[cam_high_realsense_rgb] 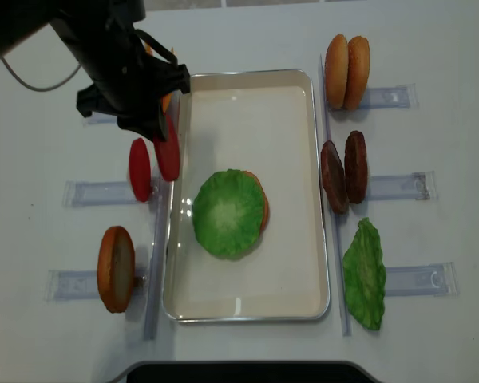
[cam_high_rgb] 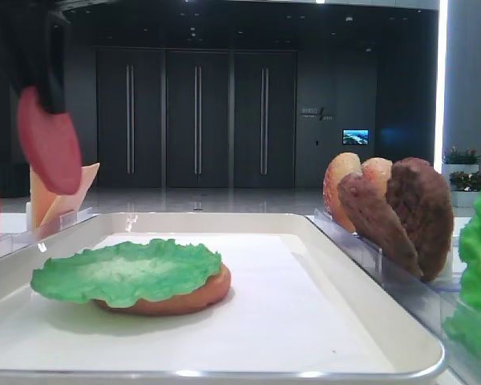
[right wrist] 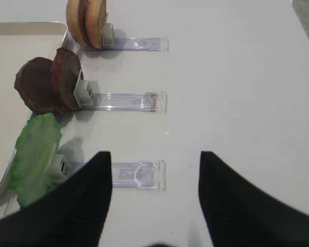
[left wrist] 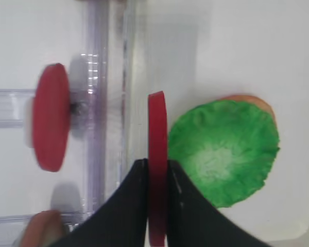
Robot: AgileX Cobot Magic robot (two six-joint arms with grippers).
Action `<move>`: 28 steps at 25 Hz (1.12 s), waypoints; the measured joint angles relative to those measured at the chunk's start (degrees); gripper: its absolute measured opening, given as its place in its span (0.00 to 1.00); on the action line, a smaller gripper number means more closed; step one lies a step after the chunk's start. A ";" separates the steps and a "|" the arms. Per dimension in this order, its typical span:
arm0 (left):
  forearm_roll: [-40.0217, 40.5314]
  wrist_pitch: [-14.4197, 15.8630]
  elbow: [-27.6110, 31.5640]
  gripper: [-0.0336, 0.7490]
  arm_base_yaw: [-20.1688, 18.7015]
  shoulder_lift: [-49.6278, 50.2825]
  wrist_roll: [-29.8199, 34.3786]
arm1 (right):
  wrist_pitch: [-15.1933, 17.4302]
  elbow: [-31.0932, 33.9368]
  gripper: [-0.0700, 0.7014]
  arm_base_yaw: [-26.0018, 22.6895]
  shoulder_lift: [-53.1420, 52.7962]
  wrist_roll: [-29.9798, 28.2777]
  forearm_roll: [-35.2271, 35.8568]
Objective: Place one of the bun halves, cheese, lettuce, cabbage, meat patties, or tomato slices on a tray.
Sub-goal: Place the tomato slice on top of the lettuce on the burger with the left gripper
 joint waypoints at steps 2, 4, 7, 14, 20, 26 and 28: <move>-6.00 -4.39 2.89 0.11 -1.06 -0.12 3.07 | 0.00 0.00 0.56 0.00 0.00 0.00 0.00; -13.09 -8.74 6.25 0.11 -1.74 -0.12 7.78 | 0.00 0.00 0.56 0.00 0.00 0.00 0.00; -21.85 -13.53 10.04 0.11 -2.39 -0.12 14.57 | 0.00 0.00 0.56 0.00 0.00 0.00 0.00; -31.84 -19.41 14.59 0.11 -2.51 -0.12 24.46 | 0.00 0.00 0.56 0.00 0.00 0.00 0.00; -32.80 -21.16 17.51 0.11 -2.51 -0.12 26.89 | 0.00 0.00 0.56 0.00 0.00 0.00 0.00; -33.55 -22.93 17.58 0.11 -2.51 -0.12 28.10 | 0.00 0.00 0.56 0.00 0.00 0.00 0.00; -34.06 -23.54 17.58 0.11 -2.51 -0.12 28.31 | 0.00 0.00 0.56 0.00 0.00 0.00 0.00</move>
